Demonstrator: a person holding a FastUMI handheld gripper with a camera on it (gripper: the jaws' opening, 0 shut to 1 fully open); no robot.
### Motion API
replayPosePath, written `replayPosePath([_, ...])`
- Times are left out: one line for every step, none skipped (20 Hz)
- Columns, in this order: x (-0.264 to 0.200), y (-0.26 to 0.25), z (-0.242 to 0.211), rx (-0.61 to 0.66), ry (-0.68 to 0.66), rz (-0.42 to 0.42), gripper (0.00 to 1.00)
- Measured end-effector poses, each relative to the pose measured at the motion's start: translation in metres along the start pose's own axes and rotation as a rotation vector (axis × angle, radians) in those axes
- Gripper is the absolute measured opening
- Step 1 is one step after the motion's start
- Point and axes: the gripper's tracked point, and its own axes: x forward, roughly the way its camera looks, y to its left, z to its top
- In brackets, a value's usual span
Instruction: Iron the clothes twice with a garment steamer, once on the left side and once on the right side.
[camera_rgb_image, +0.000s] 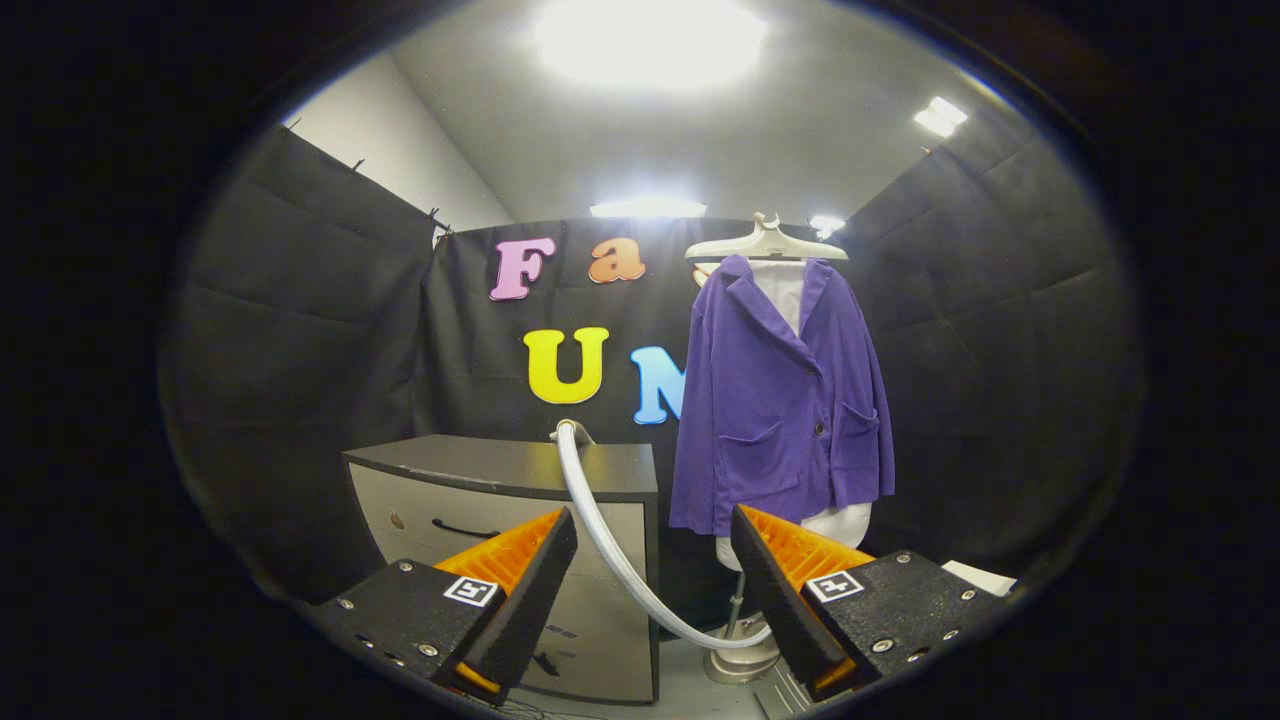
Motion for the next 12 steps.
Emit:
replayPosePath([0.001, -0.001, 0.003, -0.002, -0.005, 0.0, 0.95])
replayPosePath([0.002, -0.001, 0.007, -0.002, -0.01, 0.001, 0.95])
replayPosePath([0.003, 0.0, 0.013, 0.0, -0.019, 0.004, 0.95])
replayPosePath([0.006, 0.0, 0.02, 0.002, -0.031, 0.005, 0.95])
replayPosePath([0.009, 0.0, 0.027, 0.003, -0.041, 0.005, 0.95])
replayPosePath([0.013, 0.002, 0.034, 0.009, -0.048, 0.013, 0.95])
replayPosePath([0.017, 0.007, 0.042, 0.013, -0.055, 0.027, 0.95])
replayPosePath([0.023, 0.008, 0.049, 0.013, -0.061, 0.032, 0.95])
replayPosePath([0.03, 0.008, 0.056, 0.011, -0.067, 0.035, 0.95])
replayPosePath([0.037, 0.01, 0.062, 0.01, -0.069, 0.043, 0.95])
replayPosePath([0.045, 0.014, 0.067, 0.01, -0.064, 0.053, 0.95])
replayPosePath([0.053, 0.018, 0.072, 0.012, -0.061, 0.065, 0.95])
